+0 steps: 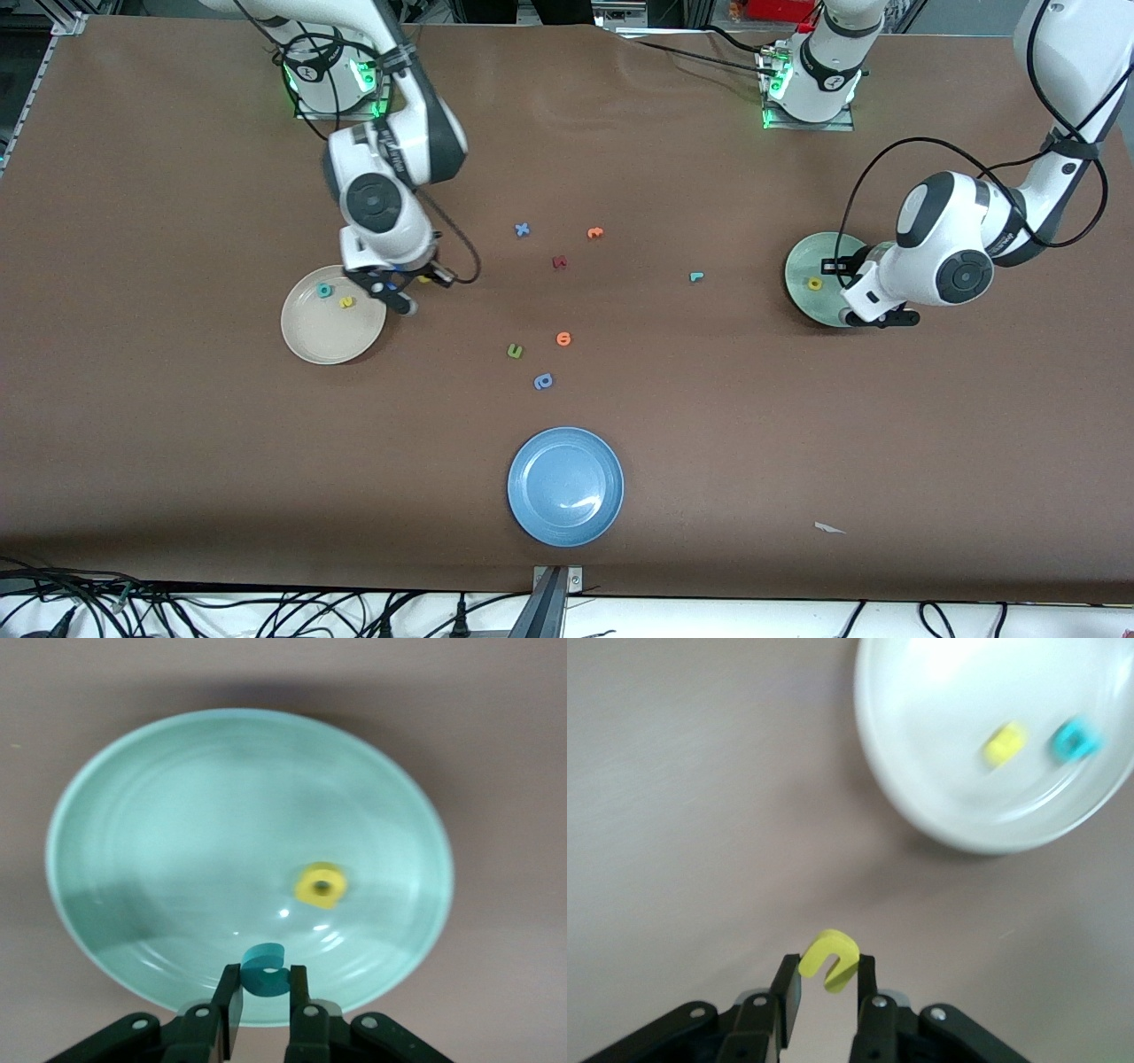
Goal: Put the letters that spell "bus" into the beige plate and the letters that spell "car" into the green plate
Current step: 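Carry the yellow u to the cream plate with the right gripper, then release the cyan c on the green plate while the right gripper withdraws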
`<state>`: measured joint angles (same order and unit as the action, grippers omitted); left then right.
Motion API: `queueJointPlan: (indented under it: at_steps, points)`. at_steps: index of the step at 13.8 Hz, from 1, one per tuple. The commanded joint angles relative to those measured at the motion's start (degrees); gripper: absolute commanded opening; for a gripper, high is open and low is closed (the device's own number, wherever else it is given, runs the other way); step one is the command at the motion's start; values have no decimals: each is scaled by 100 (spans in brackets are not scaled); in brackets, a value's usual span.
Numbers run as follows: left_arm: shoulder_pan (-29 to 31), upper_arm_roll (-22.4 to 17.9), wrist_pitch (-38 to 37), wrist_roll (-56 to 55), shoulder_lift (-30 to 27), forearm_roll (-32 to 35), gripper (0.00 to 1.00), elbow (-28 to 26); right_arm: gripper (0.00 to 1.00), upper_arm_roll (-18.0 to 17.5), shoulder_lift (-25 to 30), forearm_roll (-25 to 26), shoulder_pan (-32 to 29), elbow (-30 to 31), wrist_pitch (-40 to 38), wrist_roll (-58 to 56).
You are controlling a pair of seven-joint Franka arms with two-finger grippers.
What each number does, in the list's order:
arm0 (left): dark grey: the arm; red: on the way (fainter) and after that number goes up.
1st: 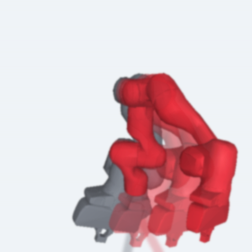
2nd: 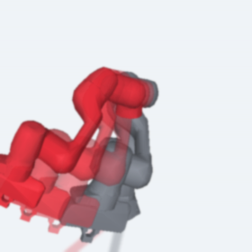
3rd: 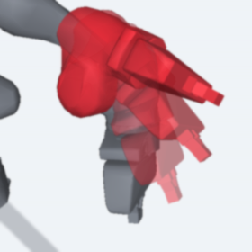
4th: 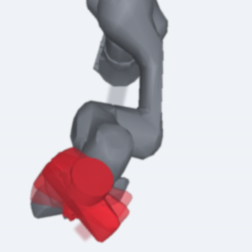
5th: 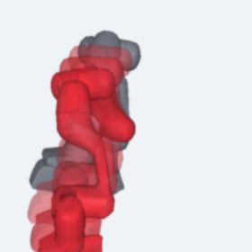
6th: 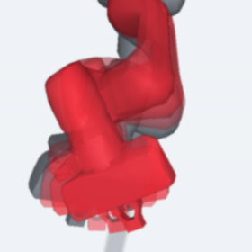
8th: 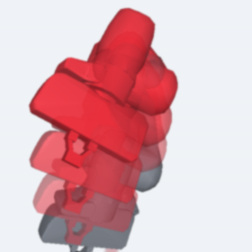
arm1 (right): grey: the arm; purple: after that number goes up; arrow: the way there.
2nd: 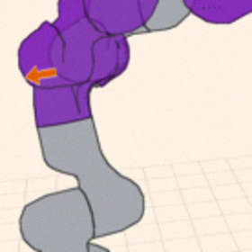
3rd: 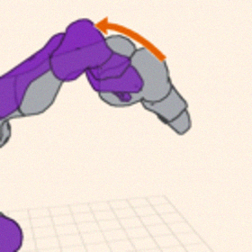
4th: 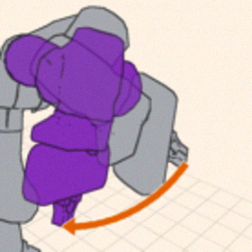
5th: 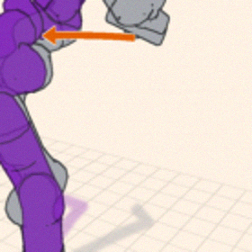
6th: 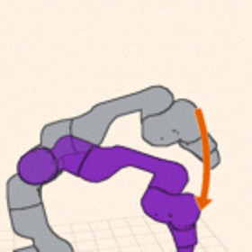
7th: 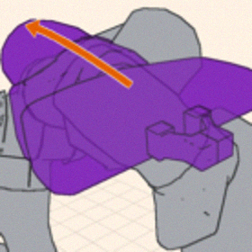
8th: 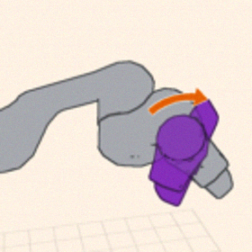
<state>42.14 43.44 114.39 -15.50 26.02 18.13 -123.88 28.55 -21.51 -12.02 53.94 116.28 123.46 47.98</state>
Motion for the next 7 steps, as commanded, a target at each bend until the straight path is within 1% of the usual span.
queueJointPlan:
  at_steps: [1, 2, 3, 4, 5, 6, 7]
  points:
    - [128, 42, -57, 153, 9, 226, 11, -57, 16, 605, 217, -316, 47, 491, -86, -1400]
    - [136, 42, -65, 153, 17, 226, 19, -57, 16, 869, 217, -623, 47, 666, -68, -2023]
    - [136, 51, -118, 144, 18, 226, 47, -49, 17, 1124, 200, -948, 20, 807, -33, -2717]
    - [128, 51, -118, 144, 18, 226, 78, -49, 17, 1205, 174, -1073, 11, 939, 71, -3385]
    - [128, 60, -118, 109, 9, 217, 100, -49, 18, 1240, 156, -1083, -58, 1028, 212, -3679]
    - [128, 68, -118, 66, 9, 183, 100, -40, 19, 1258, 130, -1091, -259, 1029, 248, -3804]
    - [110, 103, -118, 30, 0, 130, 100, -22, 33, 1250, 86, -1100, -409, 1029, 240, -3988]
